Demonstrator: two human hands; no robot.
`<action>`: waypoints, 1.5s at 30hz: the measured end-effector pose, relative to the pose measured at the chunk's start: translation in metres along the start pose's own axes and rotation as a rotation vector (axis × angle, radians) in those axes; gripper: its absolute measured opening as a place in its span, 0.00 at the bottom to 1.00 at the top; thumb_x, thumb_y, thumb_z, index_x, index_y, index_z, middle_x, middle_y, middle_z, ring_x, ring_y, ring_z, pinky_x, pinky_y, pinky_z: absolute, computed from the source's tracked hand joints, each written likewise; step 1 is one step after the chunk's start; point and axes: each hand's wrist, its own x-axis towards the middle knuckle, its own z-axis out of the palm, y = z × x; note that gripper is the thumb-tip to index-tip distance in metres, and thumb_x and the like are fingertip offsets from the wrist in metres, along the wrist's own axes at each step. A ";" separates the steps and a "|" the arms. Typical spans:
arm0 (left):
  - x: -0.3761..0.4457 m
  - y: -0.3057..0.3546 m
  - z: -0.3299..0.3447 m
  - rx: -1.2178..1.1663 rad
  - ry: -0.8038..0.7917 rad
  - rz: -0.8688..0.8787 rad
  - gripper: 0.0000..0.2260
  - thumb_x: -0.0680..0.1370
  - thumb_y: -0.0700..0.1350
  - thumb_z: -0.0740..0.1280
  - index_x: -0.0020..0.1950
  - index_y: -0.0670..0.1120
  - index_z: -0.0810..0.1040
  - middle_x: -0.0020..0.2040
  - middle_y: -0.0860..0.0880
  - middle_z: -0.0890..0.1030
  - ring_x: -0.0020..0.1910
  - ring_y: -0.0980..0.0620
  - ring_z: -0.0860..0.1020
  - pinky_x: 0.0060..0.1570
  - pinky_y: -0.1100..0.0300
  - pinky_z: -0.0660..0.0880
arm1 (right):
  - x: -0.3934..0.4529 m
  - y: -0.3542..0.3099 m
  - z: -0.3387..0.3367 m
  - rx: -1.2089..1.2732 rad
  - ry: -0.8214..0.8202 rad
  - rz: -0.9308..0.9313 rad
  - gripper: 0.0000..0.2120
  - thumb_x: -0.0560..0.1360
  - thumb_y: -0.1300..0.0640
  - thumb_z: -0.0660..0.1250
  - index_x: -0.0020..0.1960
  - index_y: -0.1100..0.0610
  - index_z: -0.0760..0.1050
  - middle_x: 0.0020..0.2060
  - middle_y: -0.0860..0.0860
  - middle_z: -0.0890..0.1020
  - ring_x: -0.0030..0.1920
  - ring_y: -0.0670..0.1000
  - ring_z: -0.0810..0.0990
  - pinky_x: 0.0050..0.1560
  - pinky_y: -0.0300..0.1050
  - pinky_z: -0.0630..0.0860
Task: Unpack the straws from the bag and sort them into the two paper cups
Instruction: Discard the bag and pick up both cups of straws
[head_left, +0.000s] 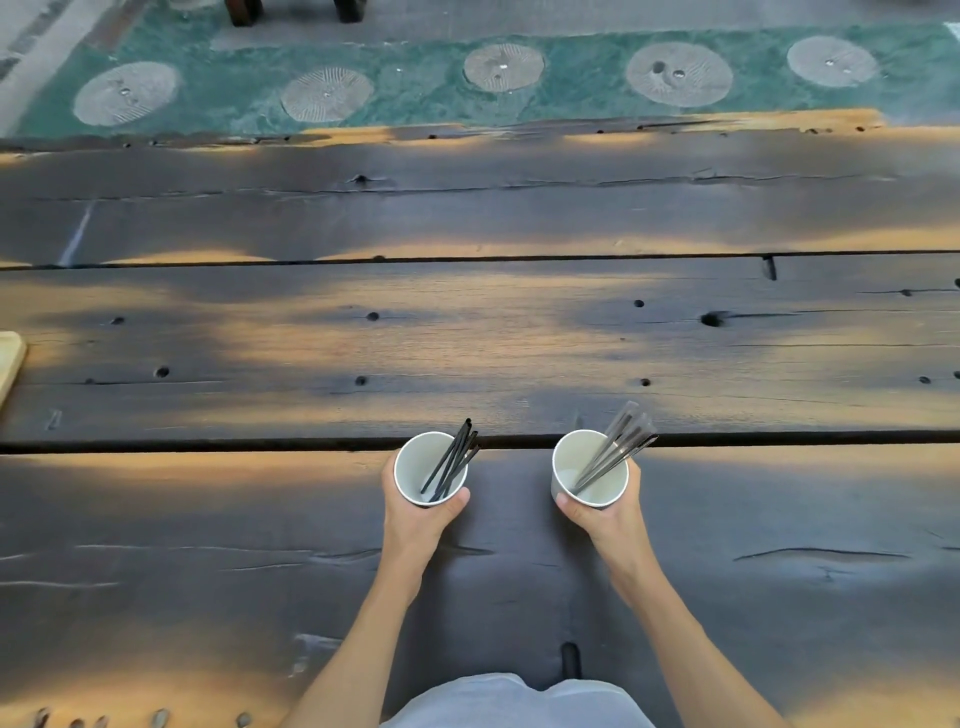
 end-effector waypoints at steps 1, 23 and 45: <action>0.003 0.003 0.002 -0.004 0.000 0.009 0.36 0.67 0.37 0.81 0.66 0.60 0.66 0.63 0.57 0.77 0.60 0.62 0.76 0.58 0.66 0.72 | 0.004 -0.004 0.001 0.005 -0.009 -0.008 0.39 0.64 0.59 0.81 0.69 0.49 0.66 0.63 0.53 0.78 0.63 0.53 0.77 0.67 0.59 0.73; 0.241 0.129 0.078 -0.085 0.012 0.279 0.34 0.68 0.33 0.79 0.69 0.46 0.67 0.60 0.53 0.78 0.53 0.68 0.78 0.53 0.72 0.74 | 0.242 -0.153 0.044 0.069 0.027 -0.227 0.34 0.65 0.60 0.79 0.66 0.54 0.67 0.58 0.50 0.80 0.56 0.42 0.80 0.57 0.42 0.78; 0.437 0.137 0.139 -0.083 -0.066 0.287 0.36 0.67 0.46 0.81 0.69 0.57 0.66 0.65 0.55 0.77 0.64 0.58 0.76 0.66 0.52 0.74 | 0.437 -0.161 0.087 0.086 0.022 -0.276 0.37 0.67 0.57 0.78 0.70 0.52 0.62 0.60 0.46 0.77 0.58 0.40 0.78 0.61 0.43 0.76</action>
